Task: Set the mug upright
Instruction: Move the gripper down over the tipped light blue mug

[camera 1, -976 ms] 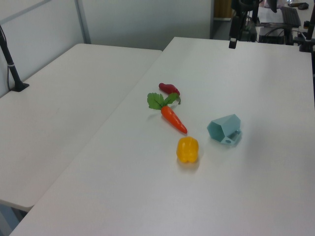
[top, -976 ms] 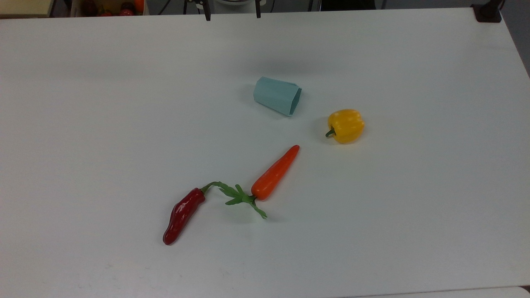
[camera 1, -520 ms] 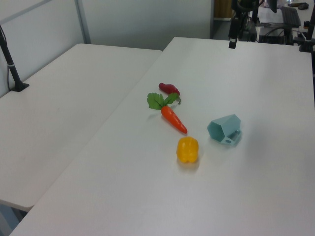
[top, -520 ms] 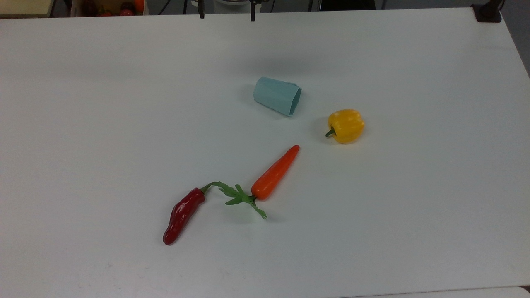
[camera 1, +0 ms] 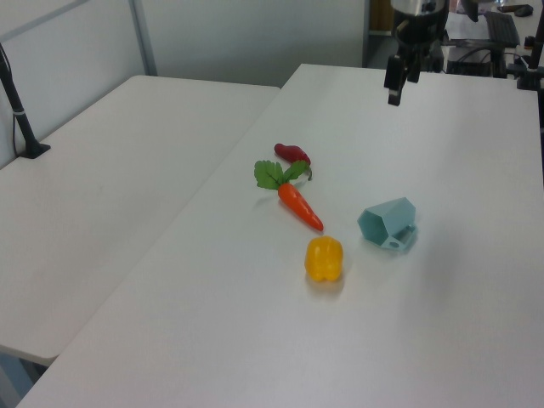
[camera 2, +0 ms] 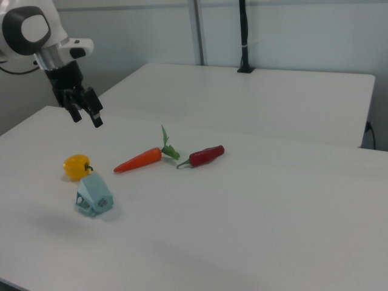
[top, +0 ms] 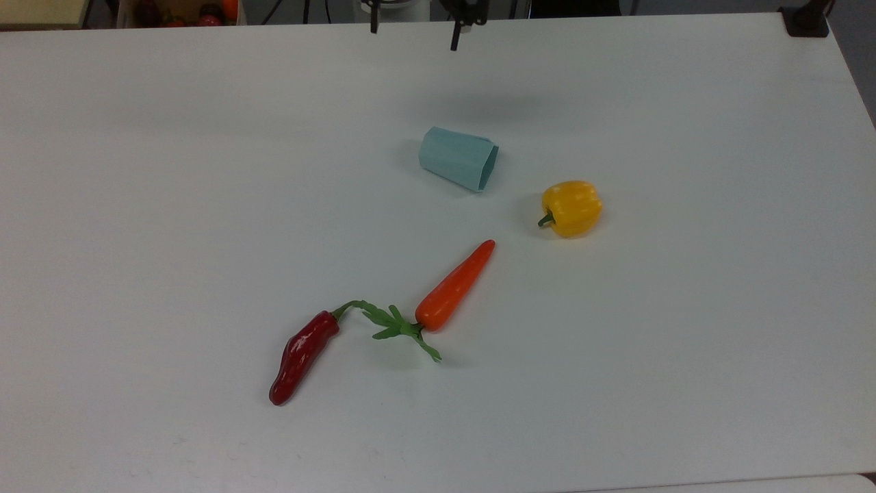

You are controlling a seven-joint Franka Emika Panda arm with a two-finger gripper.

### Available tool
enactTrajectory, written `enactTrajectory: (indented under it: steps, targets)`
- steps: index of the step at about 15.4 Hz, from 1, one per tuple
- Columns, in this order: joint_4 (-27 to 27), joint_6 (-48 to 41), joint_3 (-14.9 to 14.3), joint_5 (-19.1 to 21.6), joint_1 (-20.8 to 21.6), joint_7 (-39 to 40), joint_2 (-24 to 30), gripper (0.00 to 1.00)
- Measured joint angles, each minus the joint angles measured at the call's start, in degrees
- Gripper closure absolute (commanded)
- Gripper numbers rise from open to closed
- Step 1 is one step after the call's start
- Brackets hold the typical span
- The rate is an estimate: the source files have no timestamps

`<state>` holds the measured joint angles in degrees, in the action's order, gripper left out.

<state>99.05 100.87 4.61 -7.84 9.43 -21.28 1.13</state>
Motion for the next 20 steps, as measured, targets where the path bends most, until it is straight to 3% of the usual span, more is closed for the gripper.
enactTrajectory:
  steps: [6, 12, 20]
  targets:
    - [0.67, 0.00, 6.77, -8.36, 2.09, -14.23, -7.09, 0.00]
    - [0.52, 2.89, 8.51, -12.85, 4.87, -25.79, -13.57, 0.00]
    - [0.44, 6.73, 10.11, -16.18, 5.71, -27.24, -19.18, 0.00]
